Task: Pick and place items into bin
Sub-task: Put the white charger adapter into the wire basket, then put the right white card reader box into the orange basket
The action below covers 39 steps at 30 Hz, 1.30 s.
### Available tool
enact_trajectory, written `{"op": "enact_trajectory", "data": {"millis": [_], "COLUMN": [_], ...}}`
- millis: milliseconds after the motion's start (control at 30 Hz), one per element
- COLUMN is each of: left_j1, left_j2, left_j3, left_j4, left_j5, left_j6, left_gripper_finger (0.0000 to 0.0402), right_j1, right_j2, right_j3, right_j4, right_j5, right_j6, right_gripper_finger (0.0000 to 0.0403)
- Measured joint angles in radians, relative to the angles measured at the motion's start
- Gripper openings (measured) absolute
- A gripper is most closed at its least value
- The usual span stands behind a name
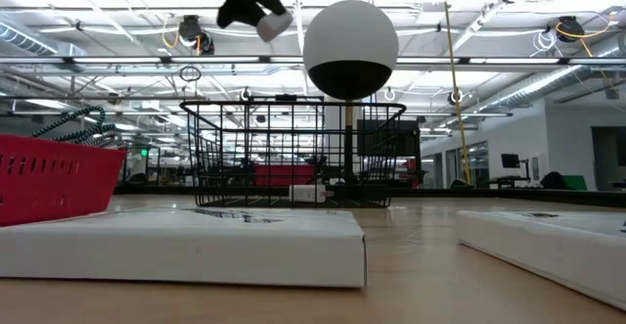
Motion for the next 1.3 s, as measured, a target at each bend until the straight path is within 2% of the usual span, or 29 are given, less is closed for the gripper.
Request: {"op": "enact_trajectory", "data": {"millis": [67, 267, 400, 600, 733, 900, 1133, 1300], "left_j1": [0.029, 0.054, 0.053, 0.052, 0.051, 0.051, 0.024, 0.004], "left_j2": [0.055, 0.246, 0.33, 0.454, 0.528, 0.58, 0.616, 0.636], "left_j3": [0.065, 0.193, 0.207, 0.207, 0.207, 0.207, 0.205, 0.203], "left_j4": [-0.089, -0.161, -0.167, -0.225, -0.234, -0.236, -0.23, -0.221], "left_j5": [0.002, 0.038, 0.071, 0.082, 0.083, 0.084, 0.082, 0.078], "left_j6": [0.028, 0.049, 0.063, 0.141, 0.156, 0.155, 0.182, 0.202], "left_gripper_finger": [0.0205, 0.0179, 0.018, 0.0207, 0.0191, 0.0181, 0.0214, 0.0189], "right_j1": [-0.002, -0.002, 0.001, 0.007, 0.007, 0.007, 0.007, 0.007], "right_j2": [0.0, -0.003, -0.003, -0.003, -0.003, -0.003, -0.003, -0.003], "right_j3": [-0.003, -0.003, -0.004, -0.004, -0.004, -0.004, -0.004, -0.004], "right_j4": [-0.002, -0.002, -0.002, -0.001, -0.001, -0.001, 0.006, 0.01], "right_j5": [0.0, -0.002, -0.002, -0.002, -0.002, -0.002, -0.002, -0.002], "right_j6": [0.005, 0.008, 0.008, 0.009, 0.009, 0.009, 0.009, 0.009], "right_gripper_finger": [0.0169, 0.0169, 0.0169, 0.0169, 0.0169, 0.0169, 0.0169, 0.0169]}}
